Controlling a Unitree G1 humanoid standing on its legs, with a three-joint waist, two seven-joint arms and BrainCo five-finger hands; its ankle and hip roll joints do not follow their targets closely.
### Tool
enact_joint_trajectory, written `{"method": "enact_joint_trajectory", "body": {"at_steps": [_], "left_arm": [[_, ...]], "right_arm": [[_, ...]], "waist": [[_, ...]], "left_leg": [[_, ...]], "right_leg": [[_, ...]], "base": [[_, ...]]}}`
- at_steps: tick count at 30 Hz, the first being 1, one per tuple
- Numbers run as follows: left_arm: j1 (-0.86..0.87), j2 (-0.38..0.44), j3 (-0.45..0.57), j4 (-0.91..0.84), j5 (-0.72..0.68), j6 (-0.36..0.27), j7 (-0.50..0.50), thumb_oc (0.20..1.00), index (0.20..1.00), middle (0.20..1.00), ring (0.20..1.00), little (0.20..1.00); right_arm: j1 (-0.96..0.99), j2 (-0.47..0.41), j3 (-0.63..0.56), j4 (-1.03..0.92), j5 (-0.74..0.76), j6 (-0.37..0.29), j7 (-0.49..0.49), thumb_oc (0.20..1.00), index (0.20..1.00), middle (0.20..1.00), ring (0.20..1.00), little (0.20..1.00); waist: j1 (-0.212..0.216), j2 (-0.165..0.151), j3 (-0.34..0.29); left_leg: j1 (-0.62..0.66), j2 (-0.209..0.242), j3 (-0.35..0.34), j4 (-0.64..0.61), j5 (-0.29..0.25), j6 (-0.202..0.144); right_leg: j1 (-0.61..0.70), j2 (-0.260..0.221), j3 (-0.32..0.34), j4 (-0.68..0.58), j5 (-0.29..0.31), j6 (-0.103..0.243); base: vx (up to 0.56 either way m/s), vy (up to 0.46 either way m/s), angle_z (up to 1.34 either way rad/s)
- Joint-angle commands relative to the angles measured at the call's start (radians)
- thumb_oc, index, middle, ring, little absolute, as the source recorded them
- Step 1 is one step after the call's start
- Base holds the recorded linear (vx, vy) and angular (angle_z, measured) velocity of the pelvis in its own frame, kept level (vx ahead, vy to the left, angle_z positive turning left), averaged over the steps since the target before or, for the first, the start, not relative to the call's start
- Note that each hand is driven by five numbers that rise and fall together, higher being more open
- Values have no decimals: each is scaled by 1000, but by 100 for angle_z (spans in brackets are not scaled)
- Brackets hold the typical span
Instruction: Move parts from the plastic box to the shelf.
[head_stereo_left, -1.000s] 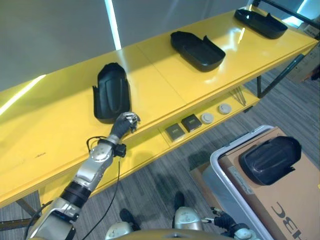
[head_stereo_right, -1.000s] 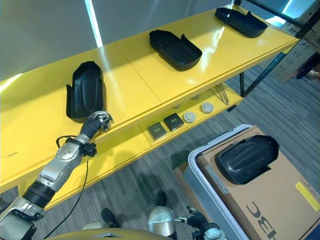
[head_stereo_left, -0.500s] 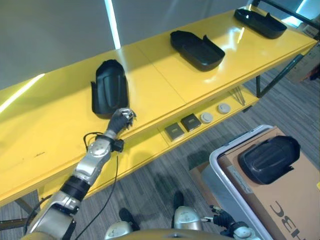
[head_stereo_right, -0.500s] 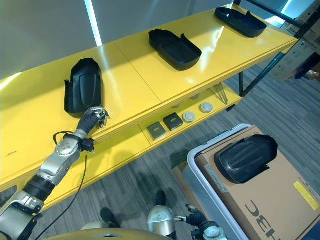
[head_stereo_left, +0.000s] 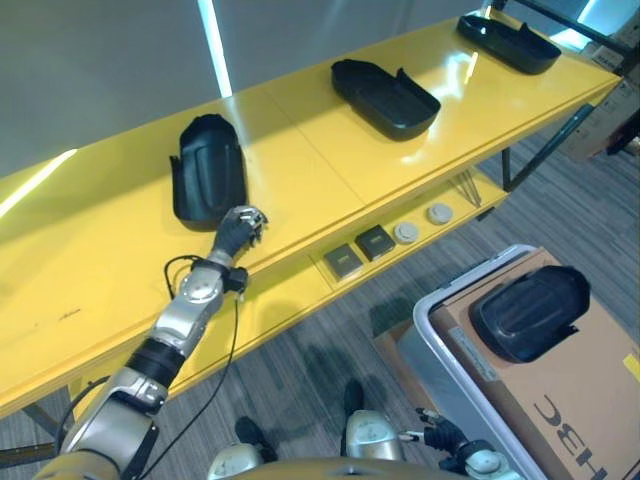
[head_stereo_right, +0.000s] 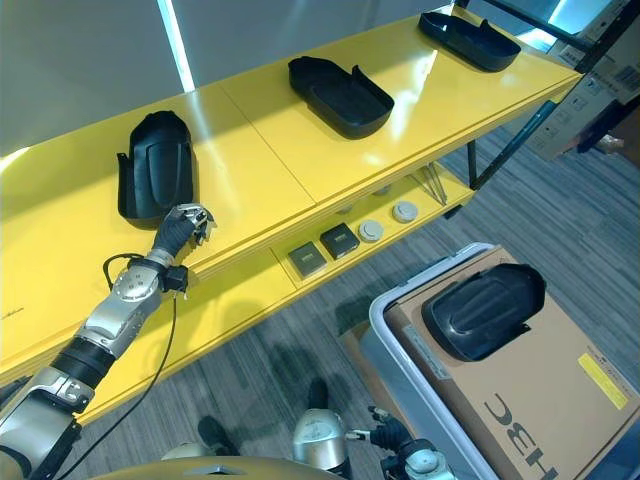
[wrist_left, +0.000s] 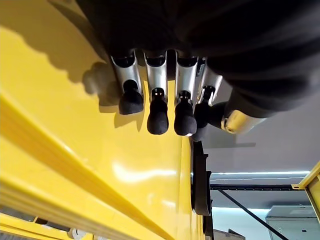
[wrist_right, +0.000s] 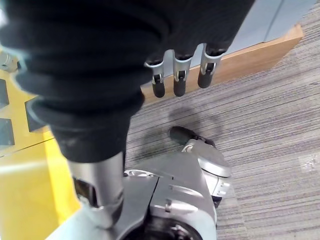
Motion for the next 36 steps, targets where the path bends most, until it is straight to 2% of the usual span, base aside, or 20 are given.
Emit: {"method": "enact_joint_trajectory", "body": {"at_steps": [1,7,9,10,11,15,20,27,28,32,34,35,36], "left_arm": [[-72,-23,-1,57,11,-43,-2,200,200,200,200,200],[-70,-13,-24,-16,16,-67,-63,200,200,200,200,200],[-65,-10,-30,-62,6,-65,-73,445,445,445,445,445],[-60,-9,-33,-91,-1,-67,-81,959,959,959,959,959],[-54,-6,-35,-129,-7,-69,-93,1000,1000,1000,1000,1000],[4,-8,-26,-306,-71,-51,-148,1000,1000,1000,1000,1000],[80,1,3,-439,-117,-55,-236,1000,1000,1000,1000,1000],[206,44,96,-612,-252,-27,-365,1000,1000,1000,1000,1000],[242,56,123,-633,-276,-25,-409,1000,1000,1000,1000,1000],[311,70,163,-661,-315,-14,-479,1000,1000,1000,1000,1000],[364,70,186,-683,-334,-13,-522,1000,1000,1000,1000,1000],[407,62,204,-710,-335,-16,-509,1000,1000,1000,1000,1000],[409,62,204,-711,-334,-17,-507,1000,1000,1000,1000,1000]], "right_arm": [[12,10,63,-20,-8,-14,24,1000,1000,1000,1000,1000],[5,20,62,-13,-7,-14,21,1000,1000,1000,1000,1000],[5,22,59,-10,-7,-13,19,1000,1000,1000,1000,1000],[6,24,57,-6,-6,-15,17,1000,1000,1000,1000,1000],[6,26,52,-1,-5,-17,16,1000,1000,1000,1000,1000],[2,42,27,19,13,-36,-12,1000,1000,1000,1000,1000],[-4,56,-6,23,42,-41,-40,1000,1000,1000,1000,1000],[4,73,-83,-32,160,-73,-103,1000,1000,1000,1000,1000],[10,76,-105,-67,168,-99,-122,1000,1000,1000,1000,1000],[23,72,-141,-127,201,-151,-139,1000,1000,1000,1000,1000],[23,59,-177,-212,213,-180,-146,1000,1000,1000,1000,1000],[-12,25,-195,-319,225,-184,-141,1000,1000,1000,1000,1000],[-14,24,-195,-324,228,-181,-139,1000,1000,1000,1000,1000]], "waist": [[1,-4,-16],[6,-1,-21],[8,0,-22],[10,1,-24],[13,3,-26],[31,9,-42],[51,16,-54],[78,25,-77],[82,28,-83],[90,30,-90],[99,31,-95],[139,28,-93],[141,28,-92]], "left_leg": [[-49,96,-64,172,-119,-8],[-45,92,-65,166,-121,-6],[-43,91,-67,163,-120,-6],[-41,89,-68,160,-121,-5],[-39,87,-70,157,-121,-4],[-27,79,-81,143,-120,-5],[-17,77,-91,140,-123,-5],[10,76,-96,122,-121,-3],[15,74,-103,112,-117,-4],[18,69,-130,114,-123,-3],[16,47,-180,122,-139,7],[-32,-41,-353,159,-172,49],[-34,-46,-364,164,-177,51]], "right_leg": [[-31,-58,15,71,-64,62],[-27,-58,11,67,-64,61],[-24,-58,9,65,-64,62],[-22,-58,7,64,-63,62],[-18,-58,5,61,-63,62],[3,-57,-7,51,-63,62],[22,-56,-19,47,-66,59],[51,-59,-37,37,-63,60],[55,-55,-33,33,-62,59],[59,-44,-15,23,-62,54],[59,-31,22,6,-57,52],[29,-14,104,-1,-42,42],[28,-14,109,-1,-42,43]], "base": [[0,0,0],[0,0,0],[0,0,0],[0,0,0],[0,0,0],[-26,2,4],[-64,3,1],[-66,-3,4],[-37,-5,7],[-15,-5,6],[-64,25,-7],[-131,50,-36],[-150,50,-116]]}}
